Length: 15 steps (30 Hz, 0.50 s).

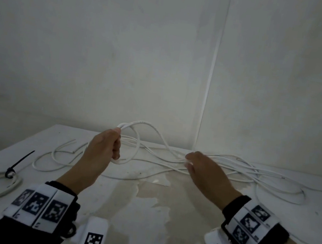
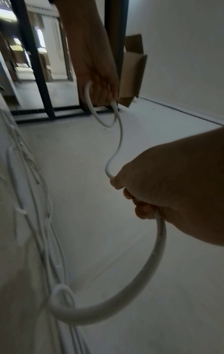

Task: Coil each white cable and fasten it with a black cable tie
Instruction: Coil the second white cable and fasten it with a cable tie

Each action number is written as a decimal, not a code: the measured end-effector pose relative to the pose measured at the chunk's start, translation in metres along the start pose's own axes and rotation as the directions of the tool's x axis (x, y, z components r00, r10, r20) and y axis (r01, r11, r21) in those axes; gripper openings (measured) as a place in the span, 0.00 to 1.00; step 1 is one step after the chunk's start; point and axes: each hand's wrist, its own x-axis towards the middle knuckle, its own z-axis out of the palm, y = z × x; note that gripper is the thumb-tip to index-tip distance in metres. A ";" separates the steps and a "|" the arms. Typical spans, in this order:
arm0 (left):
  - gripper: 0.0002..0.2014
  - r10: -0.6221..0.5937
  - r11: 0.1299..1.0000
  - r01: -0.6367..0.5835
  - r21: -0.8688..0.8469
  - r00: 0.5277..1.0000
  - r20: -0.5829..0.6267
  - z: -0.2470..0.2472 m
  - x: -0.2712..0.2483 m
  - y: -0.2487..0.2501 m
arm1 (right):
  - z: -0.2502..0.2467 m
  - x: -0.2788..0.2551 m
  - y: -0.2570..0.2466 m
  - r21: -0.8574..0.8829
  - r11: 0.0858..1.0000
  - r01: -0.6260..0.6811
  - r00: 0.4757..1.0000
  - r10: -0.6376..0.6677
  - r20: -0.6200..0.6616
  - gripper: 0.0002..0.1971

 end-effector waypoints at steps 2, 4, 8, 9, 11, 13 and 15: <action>0.18 0.028 0.998 -0.027 0.059 1.000 -0.013 0.000 0.000 0.000 | 0.007 -0.004 -0.015 -0.096 0.987 0.129 0.992 -0.129 0.006 0.02; 0.18 0.061 0.992 -0.057 0.114 0.998 -0.029 0.003 -0.001 0.001 | 0.014 -0.010 -0.031 -0.128 0.962 0.239 0.971 -0.235 0.050 0.21; 0.18 0.102 0.982 -0.096 0.164 0.995 -0.024 0.012 -0.004 0.001 | 0.015 -0.013 -0.061 -0.156 0.893 0.421 0.904 -0.428 -0.012 0.26; 0.18 0.105 0.979 -0.101 0.175 0.994 -0.016 0.014 -0.005 0.000 | 0.013 -0.013 -0.067 -0.172 0.872 0.459 0.882 -0.471 -0.033 0.22; 0.18 0.112 0.974 -0.111 0.196 0.994 0.007 0.020 -0.008 -0.001 | 0.009 -0.011 -0.077 -0.184 0.847 0.498 0.856 -0.515 -0.052 0.09; 0.18 0.108 0.969 -0.112 0.221 0.994 0.030 0.025 -0.012 -0.003 | 0.004 -0.008 -0.084 -0.149 0.844 0.515 0.847 -0.528 -0.065 0.02; 0.17 0.101 0.965 -0.113 0.237 0.993 0.059 0.028 -0.016 -0.006 | 0.002 -0.005 -0.086 -0.117 0.840 0.529 0.840 -0.538 -0.064 0.03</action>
